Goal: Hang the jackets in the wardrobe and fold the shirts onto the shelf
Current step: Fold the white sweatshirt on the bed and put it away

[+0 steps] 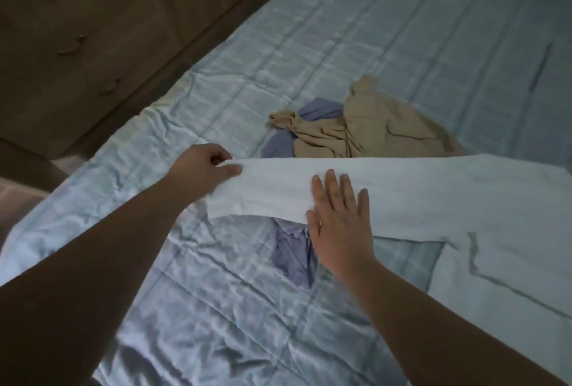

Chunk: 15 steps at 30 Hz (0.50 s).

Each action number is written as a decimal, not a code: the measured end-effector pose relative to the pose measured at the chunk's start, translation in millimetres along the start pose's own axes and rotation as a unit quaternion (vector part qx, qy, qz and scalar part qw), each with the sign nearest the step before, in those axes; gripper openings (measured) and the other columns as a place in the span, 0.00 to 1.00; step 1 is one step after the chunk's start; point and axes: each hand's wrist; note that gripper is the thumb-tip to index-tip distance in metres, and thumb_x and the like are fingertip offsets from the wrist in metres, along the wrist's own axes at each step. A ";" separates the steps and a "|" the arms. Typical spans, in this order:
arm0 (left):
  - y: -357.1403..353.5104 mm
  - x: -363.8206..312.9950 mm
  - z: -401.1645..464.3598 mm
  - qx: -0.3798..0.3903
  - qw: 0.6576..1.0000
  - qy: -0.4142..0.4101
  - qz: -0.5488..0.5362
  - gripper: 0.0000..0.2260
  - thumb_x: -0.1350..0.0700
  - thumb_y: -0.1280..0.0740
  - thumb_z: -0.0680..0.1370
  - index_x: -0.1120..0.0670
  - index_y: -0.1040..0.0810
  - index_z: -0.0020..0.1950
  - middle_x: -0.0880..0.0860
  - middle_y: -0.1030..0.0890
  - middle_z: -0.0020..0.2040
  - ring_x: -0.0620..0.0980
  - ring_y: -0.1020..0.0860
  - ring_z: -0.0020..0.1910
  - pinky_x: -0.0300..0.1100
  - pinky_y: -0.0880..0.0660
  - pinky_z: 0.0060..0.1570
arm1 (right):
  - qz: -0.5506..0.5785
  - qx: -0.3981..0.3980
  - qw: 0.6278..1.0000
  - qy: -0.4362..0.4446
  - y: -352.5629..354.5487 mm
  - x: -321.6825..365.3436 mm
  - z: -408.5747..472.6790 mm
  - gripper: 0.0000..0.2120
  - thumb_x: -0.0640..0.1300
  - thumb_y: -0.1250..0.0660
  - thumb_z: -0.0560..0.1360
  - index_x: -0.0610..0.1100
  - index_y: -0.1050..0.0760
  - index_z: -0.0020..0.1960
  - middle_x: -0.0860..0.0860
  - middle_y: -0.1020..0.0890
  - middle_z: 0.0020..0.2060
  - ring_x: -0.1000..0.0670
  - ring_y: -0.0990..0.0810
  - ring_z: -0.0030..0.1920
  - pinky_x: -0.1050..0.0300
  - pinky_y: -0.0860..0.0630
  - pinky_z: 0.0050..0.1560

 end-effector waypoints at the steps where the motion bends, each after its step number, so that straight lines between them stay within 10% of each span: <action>1: -4.2 7.1 10.8 0.001 1.000 0.012 -0.003 0.09 0.49 0.25 0.72 0.53 0.20 0.42 0.47 0.23 0.35 0.45 0.25 0.33 0.31 0.34 0.28 | 0.002 -0.003 1.000 -0.003 -2.7 3.6 10.7 0.29 0.55 0.52 0.81 0.49 0.49 0.80 0.46 0.46 0.80 0.40 0.49 0.79 0.32 0.48 0.74; 10: -58.9 50.1 37.1 0.013 0.986 0.117 -0.117 0.16 0.47 0.25 0.71 0.52 0.23 0.54 0.51 0.20 0.46 0.53 0.21 0.45 0.46 0.23 0.47 | -0.030 -0.012 0.999 -0.024 -32.1 4.9 44.0 0.29 0.55 0.51 0.81 0.50 0.49 0.80 0.46 0.45 0.80 0.41 0.50 0.79 0.32 0.50 0.74; 15: -48.9 62.2 18.0 0.037 0.994 0.076 -0.062 0.05 0.55 0.31 0.76 0.51 0.26 0.49 0.54 0.20 0.43 0.56 0.20 0.44 0.44 0.29 0.40 | -0.034 0.000 0.999 -0.026 -33.9 5.1 49.1 0.29 0.55 0.49 0.80 0.50 0.47 0.80 0.46 0.44 0.79 0.42 0.48 0.79 0.32 0.49 0.74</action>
Point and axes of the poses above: each hand's wrist, its own z-axis towards the middle knuckle, its own y-axis out of the back of the hand, x = y × z
